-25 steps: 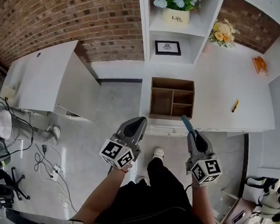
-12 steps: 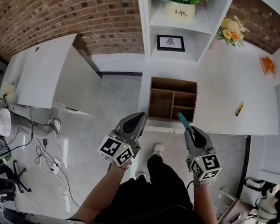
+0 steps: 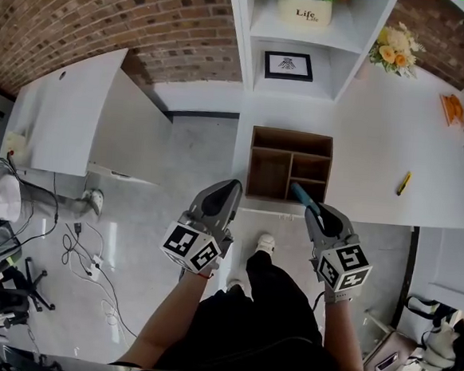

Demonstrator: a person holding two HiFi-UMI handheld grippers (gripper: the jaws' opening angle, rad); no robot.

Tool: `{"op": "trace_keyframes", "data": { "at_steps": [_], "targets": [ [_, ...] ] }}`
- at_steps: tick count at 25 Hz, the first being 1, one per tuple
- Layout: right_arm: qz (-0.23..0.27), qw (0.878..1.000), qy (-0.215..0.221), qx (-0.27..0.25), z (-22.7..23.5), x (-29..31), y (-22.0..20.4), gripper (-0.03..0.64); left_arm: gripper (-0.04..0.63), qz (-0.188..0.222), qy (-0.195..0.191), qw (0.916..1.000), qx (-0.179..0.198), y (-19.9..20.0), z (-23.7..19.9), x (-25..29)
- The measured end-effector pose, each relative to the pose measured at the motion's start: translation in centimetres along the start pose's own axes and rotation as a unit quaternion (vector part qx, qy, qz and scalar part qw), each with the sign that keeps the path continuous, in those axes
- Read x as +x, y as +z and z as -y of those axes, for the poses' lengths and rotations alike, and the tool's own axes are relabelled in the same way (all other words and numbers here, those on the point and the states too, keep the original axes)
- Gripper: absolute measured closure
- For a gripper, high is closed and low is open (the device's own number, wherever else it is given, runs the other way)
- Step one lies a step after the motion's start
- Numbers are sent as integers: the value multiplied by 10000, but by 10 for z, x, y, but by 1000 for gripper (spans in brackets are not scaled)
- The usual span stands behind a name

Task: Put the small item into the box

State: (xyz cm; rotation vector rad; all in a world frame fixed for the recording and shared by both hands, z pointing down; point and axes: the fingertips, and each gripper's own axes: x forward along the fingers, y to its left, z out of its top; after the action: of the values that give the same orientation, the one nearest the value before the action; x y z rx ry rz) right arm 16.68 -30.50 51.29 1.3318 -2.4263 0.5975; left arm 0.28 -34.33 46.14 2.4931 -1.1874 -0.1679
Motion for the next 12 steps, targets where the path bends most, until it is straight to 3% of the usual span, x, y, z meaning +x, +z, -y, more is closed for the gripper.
{"op": "trace_keyframes", "data": {
  "at_steps": [12],
  "targets": [
    [-554,9981,246,50,2,16,4,546,592,22,91,9999,-44,1,-9,4]
  ]
}}
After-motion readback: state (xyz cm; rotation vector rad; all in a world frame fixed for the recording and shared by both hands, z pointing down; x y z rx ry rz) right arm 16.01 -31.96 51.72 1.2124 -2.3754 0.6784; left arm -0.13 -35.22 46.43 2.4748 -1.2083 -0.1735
